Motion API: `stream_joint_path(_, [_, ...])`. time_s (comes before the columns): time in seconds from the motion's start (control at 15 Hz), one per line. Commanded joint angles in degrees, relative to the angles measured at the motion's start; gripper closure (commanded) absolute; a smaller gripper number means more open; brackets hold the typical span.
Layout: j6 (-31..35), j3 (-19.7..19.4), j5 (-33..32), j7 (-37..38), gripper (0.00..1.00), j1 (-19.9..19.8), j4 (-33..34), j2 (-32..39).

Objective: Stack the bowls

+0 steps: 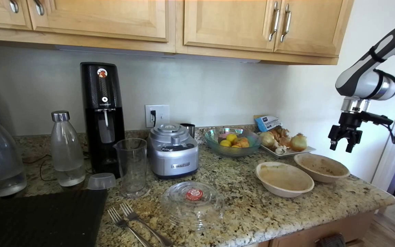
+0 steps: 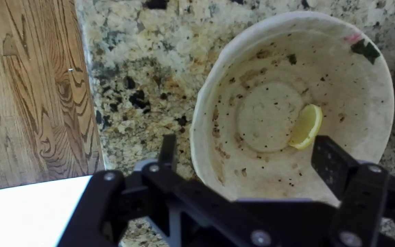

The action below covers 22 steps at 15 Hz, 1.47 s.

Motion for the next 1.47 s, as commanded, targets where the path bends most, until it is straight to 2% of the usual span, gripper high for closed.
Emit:
stream_joint_path(0.0, [-0.04, 0.49, -0.26, 0.20, 0.00, -0.47, 0.05, -0.03])
stream_joint_path(0.47, [0.48, 1.33, 1.77, -0.81, 0.00, -2.40, 3.34, 6.39])
stream_joint_path(0.6, [0.20, 1.52, 1.55, -0.99, 0.26, -2.80, 4.24, 7.65])
stream_joint_path(0.67, [0.29, 1.70, 1.57, -1.24, 0.33, -3.09, 4.52, 8.05])
stream_joint_path(1.27, [-0.81, 2.89, 3.52, -3.20, 0.92, -6.28, 7.03, 9.37])
stream_joint_path(1.4, [-1.54, 3.06, 4.09, -3.64, 0.97, -6.90, 7.53, 9.61])
